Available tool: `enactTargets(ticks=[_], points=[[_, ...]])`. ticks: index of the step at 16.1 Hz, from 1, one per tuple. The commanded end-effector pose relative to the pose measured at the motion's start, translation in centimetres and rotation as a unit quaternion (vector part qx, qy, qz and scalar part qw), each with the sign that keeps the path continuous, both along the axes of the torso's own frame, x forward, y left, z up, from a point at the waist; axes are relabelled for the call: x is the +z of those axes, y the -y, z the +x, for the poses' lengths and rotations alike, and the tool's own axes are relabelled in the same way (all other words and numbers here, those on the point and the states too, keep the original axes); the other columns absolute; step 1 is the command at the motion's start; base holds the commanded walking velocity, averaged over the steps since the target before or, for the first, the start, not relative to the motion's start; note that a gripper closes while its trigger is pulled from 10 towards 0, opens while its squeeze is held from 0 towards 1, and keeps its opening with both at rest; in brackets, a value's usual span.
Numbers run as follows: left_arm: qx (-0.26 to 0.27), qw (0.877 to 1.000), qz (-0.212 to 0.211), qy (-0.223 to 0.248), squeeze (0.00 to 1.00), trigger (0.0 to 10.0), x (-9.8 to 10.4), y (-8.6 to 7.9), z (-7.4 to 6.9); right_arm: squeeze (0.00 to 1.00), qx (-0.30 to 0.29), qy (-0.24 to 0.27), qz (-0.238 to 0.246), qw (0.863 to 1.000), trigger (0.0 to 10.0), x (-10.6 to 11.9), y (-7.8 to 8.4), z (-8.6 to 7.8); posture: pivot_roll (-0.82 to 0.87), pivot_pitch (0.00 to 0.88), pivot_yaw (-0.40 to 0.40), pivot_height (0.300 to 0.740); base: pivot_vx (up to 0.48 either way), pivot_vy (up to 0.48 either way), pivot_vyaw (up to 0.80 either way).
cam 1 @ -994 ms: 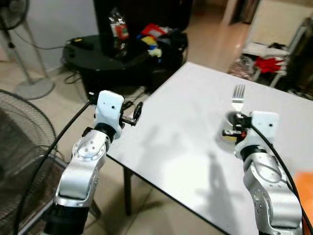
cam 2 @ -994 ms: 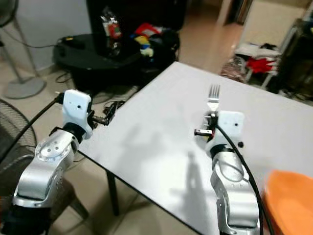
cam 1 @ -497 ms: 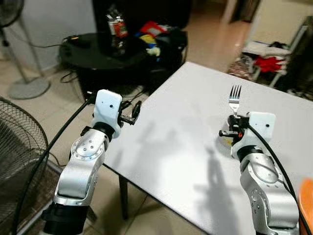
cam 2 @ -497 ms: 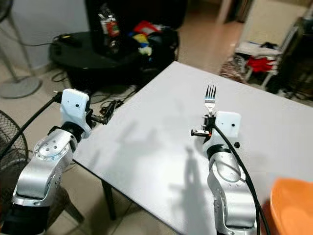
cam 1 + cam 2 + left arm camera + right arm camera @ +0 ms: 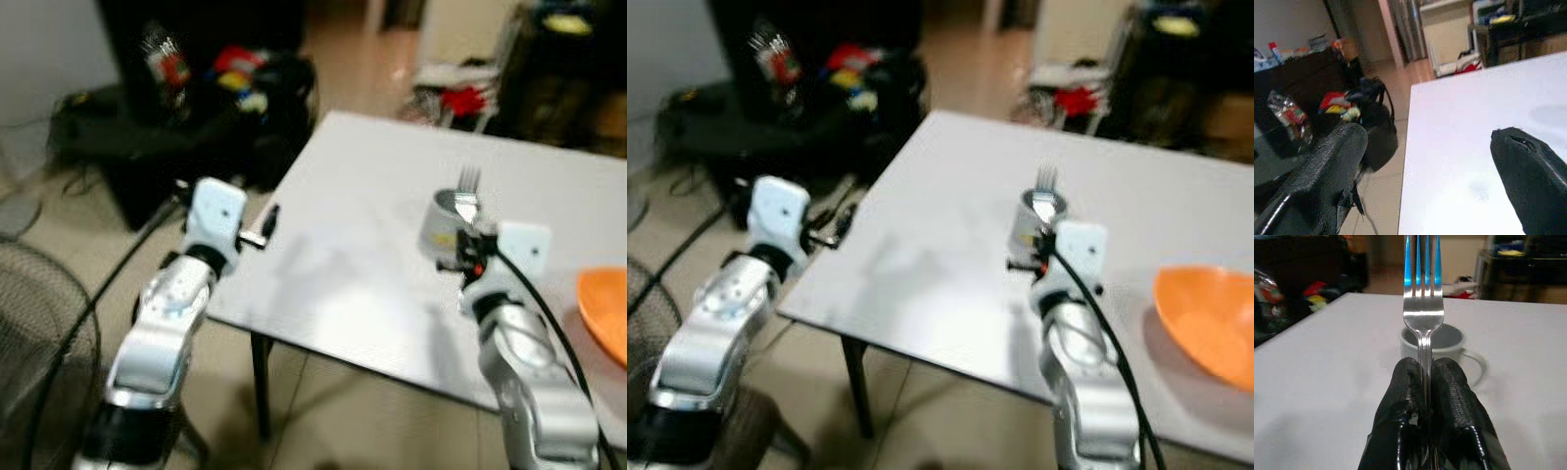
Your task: Setting the table
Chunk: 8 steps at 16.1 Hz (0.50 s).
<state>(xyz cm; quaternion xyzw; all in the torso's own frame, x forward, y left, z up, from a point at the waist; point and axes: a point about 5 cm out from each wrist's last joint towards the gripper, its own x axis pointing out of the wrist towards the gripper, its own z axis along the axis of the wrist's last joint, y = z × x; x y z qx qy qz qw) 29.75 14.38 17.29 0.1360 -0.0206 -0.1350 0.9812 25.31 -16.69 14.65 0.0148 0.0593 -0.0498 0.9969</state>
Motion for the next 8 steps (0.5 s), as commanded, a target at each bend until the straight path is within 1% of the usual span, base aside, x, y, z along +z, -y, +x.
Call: enactTargets(ticks=[1, 2, 3, 4, 5, 6, 7, 8], points=[[0.009, 1.0, -0.005, 0.001, 0.0, 10.0, 0.1, -0.3, 0.1, 0.0, 0.007, 0.005, 0.001, 1.0, 10.0, 0.5, 0.0, 0.2, 0.02, 0.0, -0.01, 0.74, 0.0, 0.0, 0.0], [0.01, 1.0, -0.01, 0.001, 0.0, 10.0, 0.1, -0.3, 0.1, 0.0, 0.011, 0.003, 0.002, 1.0, 10.0, 0.5, -0.1, 0.2, 0.02, 0.0, -0.01, 0.74, 0.0, 0.0, 0.0], [-0.001, 1.0, -0.001, -0.002, 0.0, 10.0, 0.1, -0.3, 0.1, 0.0, 0.018, -0.005, 0.007, 1.0, 10.0, 0.5, -0.1, 0.3, 0.03, 0.0, -0.009, 0.74, 0.0, 0.0, 0.0], [-0.018, 1.0, 0.003, -0.008, 0.0, 10.0, 0.1, -0.1, -0.1, 0.0, 0.029, -0.019, 0.002, 0.999, 10.0, 0.5, -0.1, 0.5, 0.03, 0.0, -0.012, 0.74, 0.0, 0.0, 0.0], [-0.024, 1.0, 0.002, -0.009, 0.0, 10.0, 0.0, 0.0, -0.1, 0.0, 0.032, -0.023, -0.002, 0.999, 10.0, 0.4, -0.1, 0.5, 0.03, 0.0, -0.012, 0.74, 0.0, 0.0, 0.0], [-0.036, 0.999, -0.002, -0.016, 0.0, 10.0, -0.1, 0.2, -0.3, 0.0, 0.035, -0.041, -0.009, 0.999, 10.0, 0.1, 0.1, 0.5, 0.03, 0.0, -0.019, 0.74, 0.0, 0.0, 0.0], [-0.071, 0.997, -0.014, -0.039, 0.0, 10.0, -0.5, 0.6, -0.7, 0.0, 0.033, -0.06, -0.012, 0.998, 10.0, -0.3, 0.4, 0.5, 0.04, 0.0, -0.024, 0.74, 0.0, 0.0, 0.0], [-0.116, 0.991, -0.016, -0.062, 0.0, 10.0, -1.0, 1.1, -1.2, 0.0, 0.034, -0.087, -0.001, 0.996, 10.0, -0.9, 0.7, 0.5, 0.04, 0.0, -0.025, 0.74, 0.0, 0.0, 0.0]])
